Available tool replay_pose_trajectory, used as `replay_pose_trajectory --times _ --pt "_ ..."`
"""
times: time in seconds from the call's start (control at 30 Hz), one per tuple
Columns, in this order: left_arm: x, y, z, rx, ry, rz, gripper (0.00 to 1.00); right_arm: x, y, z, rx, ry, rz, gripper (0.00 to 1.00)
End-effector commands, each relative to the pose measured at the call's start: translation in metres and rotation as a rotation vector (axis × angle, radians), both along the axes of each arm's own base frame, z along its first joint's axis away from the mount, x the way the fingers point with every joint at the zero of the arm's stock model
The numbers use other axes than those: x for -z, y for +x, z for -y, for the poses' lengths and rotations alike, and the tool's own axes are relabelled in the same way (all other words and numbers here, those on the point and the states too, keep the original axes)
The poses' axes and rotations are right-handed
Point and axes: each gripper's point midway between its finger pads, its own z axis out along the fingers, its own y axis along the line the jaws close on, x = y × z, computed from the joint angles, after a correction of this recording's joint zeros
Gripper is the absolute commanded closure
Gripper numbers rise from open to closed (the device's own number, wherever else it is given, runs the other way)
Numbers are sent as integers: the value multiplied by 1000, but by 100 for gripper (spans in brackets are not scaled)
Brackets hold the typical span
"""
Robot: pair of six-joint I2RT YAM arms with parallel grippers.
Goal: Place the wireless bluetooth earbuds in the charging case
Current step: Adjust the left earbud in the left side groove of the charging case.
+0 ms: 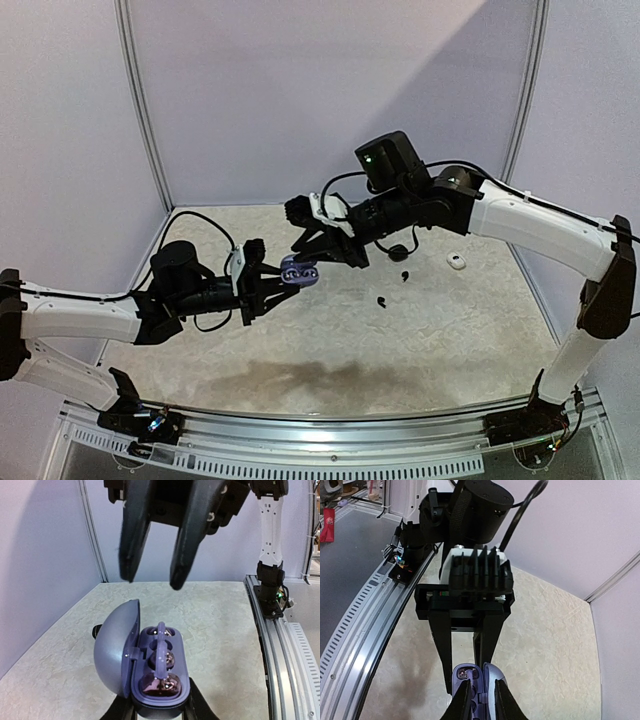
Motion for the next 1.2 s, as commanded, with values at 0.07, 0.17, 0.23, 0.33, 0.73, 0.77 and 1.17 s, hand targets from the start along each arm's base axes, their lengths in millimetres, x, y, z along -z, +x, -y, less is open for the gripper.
replay_pose_trajectory --times 0.07,0.17,0.23,0.33,0.73,0.77,1.17 --pt "-9 -9 2 23 -22 16 100 1 -11 0 -65 14 -45 87" --pt "-9 -8 2 22 -23 14 100 4 -13 -2 -79 12 -53 88" --pt "-9 -8 2 24 -23 14 100 9 -13 -4 -80 0 -57 88" --pt "-8 -9 3 28 -20 17 100 15 -7 -8 -62 -10 -60 89" --pt "-7 -8 3 27 -16 19 100 38 -1 -13 -46 -55 -87 93" --pt "-7 -8 3 27 -15 19 100 40 -1 -13 -44 -63 -90 94" --pt "-20 -4 1 -5 -56 69 100 85 1 -9 -29 -181 -73 99"
